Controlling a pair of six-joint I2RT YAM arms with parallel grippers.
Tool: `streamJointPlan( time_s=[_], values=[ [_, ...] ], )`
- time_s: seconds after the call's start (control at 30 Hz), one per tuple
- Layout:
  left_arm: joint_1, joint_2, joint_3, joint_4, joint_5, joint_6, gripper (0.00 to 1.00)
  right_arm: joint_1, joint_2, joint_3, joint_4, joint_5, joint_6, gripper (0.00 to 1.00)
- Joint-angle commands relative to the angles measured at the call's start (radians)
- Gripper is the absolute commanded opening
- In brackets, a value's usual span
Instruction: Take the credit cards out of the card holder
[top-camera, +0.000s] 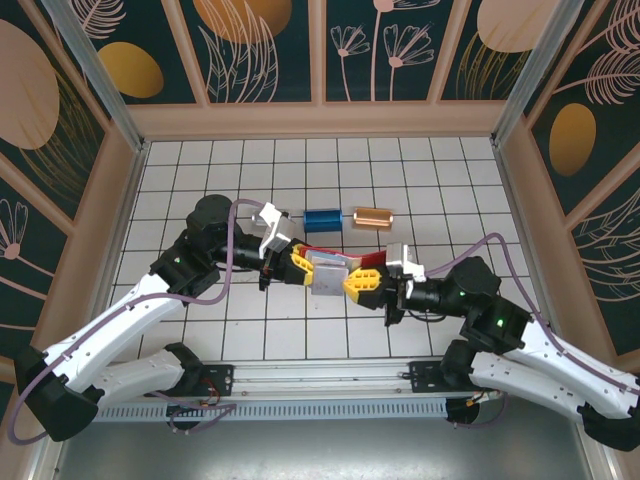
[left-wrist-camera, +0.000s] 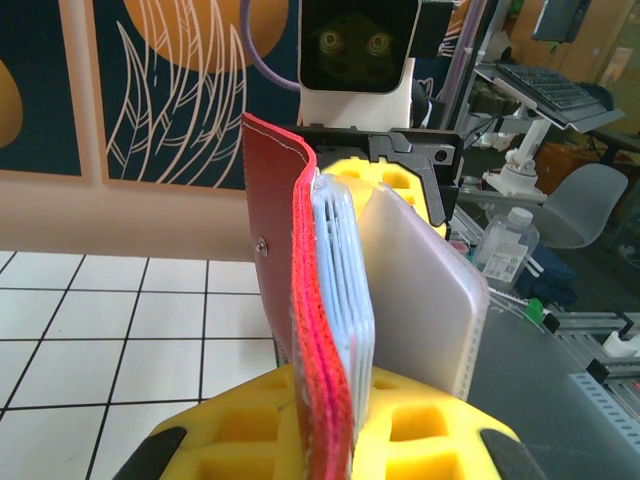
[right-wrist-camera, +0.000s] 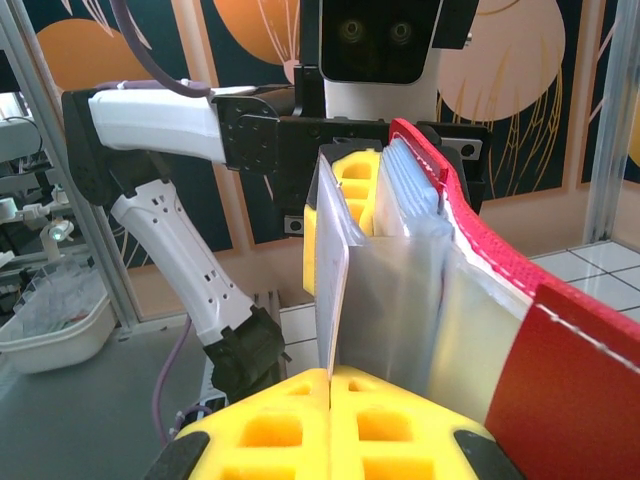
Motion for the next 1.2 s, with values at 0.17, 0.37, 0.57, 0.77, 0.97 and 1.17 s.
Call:
streamJointPlan(
  time_s=[0.17, 0.37, 0.57, 0.77, 0.97, 1.17],
  values=[
    [0.003, -0.007, 0.024, 0.017, 0.067, 0.015, 0.00, 0.004, -0.053, 0.052, -0.068, 0.058, -0.024, 0.00],
    [0.003, 0.001, 0.024, 0.014, 0.091, 0.016, 0.00, 0.004, -0.057, 0.074, -0.110, 0.075, -0.033, 0.00],
    [0.004, -0.004, 0.024, 0.007, 0.097, 0.023, 0.00, 0.004, -0.067, 0.082, -0.130, 0.082, -0.036, 0.00],
    [0.003, -0.006, 0.024, -0.004, 0.098, 0.030, 0.00, 0.004, -0.077, 0.085, -0.145, 0.092, -0.036, 0.00],
    [0.003, -0.005, 0.024, -0.007, 0.097, 0.033, 0.00, 0.004, -0.085, 0.091, -0.157, 0.090, -0.036, 0.00],
    [0.003, -0.004, 0.024, -0.009, 0.095, 0.034, 0.00, 0.004, -0.095, 0.092, -0.172, 0.085, -0.036, 0.00]
  ],
)
